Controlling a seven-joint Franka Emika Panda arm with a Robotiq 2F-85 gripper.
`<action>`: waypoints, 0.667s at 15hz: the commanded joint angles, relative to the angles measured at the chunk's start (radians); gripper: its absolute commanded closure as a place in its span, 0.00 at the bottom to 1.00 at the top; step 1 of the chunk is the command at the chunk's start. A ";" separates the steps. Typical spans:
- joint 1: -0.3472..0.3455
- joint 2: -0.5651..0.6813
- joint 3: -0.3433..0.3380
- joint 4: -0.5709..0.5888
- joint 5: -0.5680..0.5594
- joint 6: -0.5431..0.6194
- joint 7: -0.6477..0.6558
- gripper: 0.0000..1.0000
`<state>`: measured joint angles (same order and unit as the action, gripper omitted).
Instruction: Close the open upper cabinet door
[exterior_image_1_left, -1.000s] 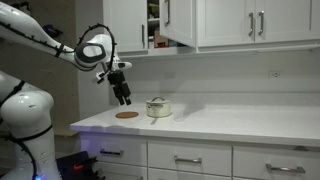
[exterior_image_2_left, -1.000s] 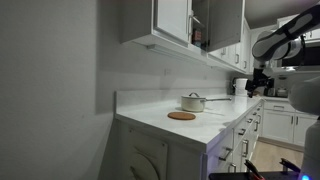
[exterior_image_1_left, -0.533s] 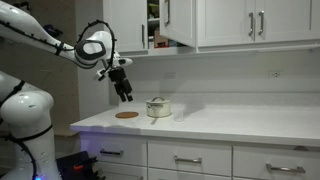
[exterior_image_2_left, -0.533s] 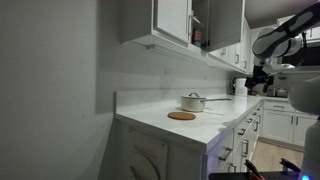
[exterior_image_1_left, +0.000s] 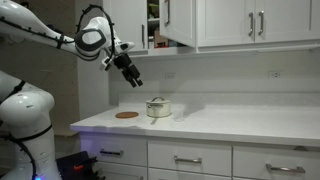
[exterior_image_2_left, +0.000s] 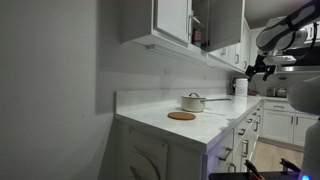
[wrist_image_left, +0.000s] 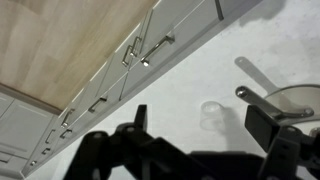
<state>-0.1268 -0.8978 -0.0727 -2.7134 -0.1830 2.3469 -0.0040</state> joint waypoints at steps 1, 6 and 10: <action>-0.033 0.062 0.041 0.073 0.004 0.083 0.068 0.00; -0.088 0.138 0.099 0.164 -0.012 0.168 0.173 0.00; -0.176 0.182 0.137 0.230 -0.038 0.196 0.262 0.00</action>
<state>-0.2259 -0.7730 0.0235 -2.5502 -0.1906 2.5159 0.1859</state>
